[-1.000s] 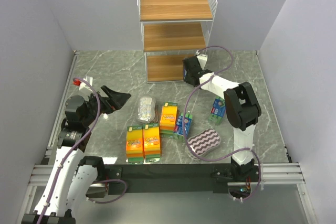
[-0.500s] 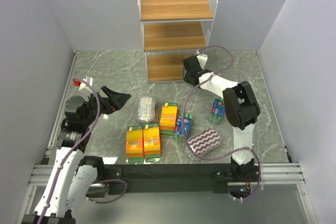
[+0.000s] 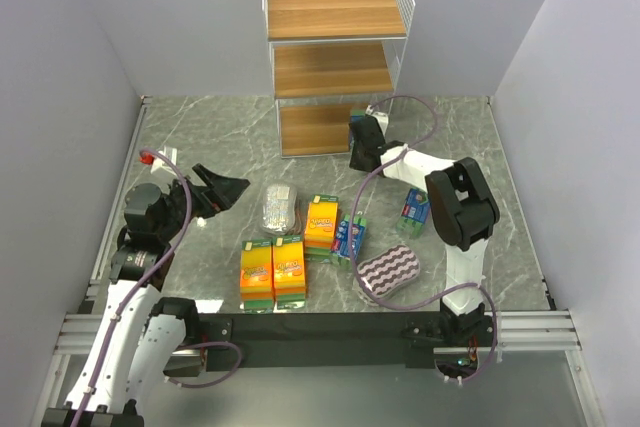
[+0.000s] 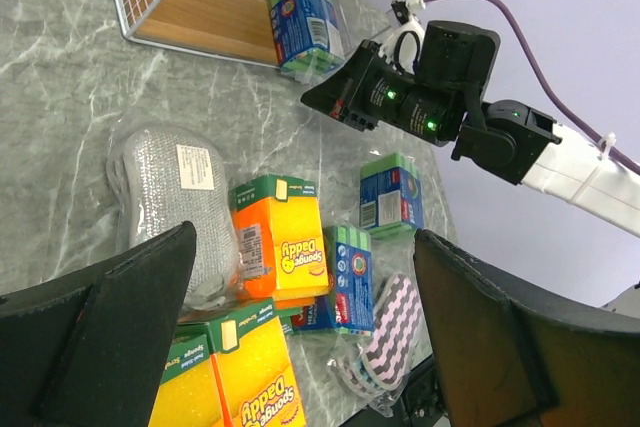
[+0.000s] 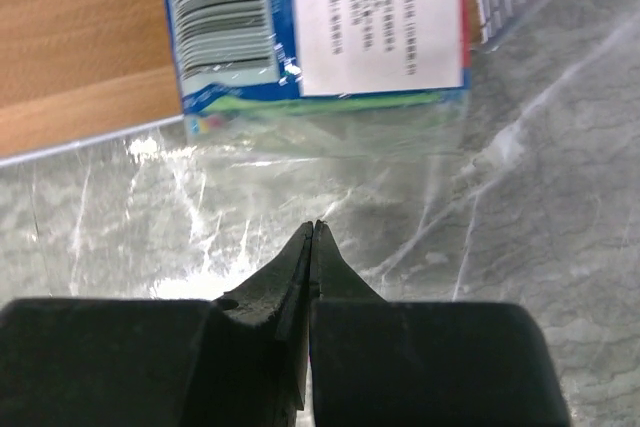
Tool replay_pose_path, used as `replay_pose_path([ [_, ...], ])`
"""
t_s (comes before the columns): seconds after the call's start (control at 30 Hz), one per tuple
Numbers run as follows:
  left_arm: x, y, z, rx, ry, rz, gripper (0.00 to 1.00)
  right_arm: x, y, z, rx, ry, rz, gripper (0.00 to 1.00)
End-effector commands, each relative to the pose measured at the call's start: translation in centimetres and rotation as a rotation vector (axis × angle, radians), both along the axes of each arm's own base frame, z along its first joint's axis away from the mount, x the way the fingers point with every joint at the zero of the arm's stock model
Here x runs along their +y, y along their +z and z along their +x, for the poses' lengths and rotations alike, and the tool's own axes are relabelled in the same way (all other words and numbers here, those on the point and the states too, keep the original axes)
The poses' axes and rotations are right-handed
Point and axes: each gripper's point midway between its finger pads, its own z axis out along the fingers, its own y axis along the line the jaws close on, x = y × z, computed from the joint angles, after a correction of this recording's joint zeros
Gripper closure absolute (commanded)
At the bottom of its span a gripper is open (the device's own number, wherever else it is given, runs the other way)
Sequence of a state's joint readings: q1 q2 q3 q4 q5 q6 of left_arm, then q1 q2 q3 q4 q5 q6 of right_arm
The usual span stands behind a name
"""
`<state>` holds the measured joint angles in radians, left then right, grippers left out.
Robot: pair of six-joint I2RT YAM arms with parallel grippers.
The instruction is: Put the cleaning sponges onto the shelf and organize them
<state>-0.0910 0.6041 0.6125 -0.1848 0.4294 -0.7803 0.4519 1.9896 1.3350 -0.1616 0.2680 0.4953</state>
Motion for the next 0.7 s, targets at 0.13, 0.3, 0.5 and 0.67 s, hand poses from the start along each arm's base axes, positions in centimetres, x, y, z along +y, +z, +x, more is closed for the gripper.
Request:
replay_pose_path([
  [0.13,-0.1,0.8,0.0,-0.036,-0.011,-0.003,0.03,0.0,2.0,1.7,-0.058,0.052,-0.083,1.00],
  [0.3,-0.2,0.6,0.1,-0.036,-0.014,-0.012,0.03,-1.0,2.0,3.2,-0.107,0.017,-0.152,1.00],
  [0.5,-0.2,0.5,0.1,-0.032,-0.013,-0.006,0.04,-1.7,0.7,4.2,-0.084,-0.020,-0.195,1.00],
  [0.67,-0.2,0.7,0.1,-0.037,-0.014,-0.010,0.04,-2.1,0.9,4.0,-0.104,-0.049,-0.186,1.00],
])
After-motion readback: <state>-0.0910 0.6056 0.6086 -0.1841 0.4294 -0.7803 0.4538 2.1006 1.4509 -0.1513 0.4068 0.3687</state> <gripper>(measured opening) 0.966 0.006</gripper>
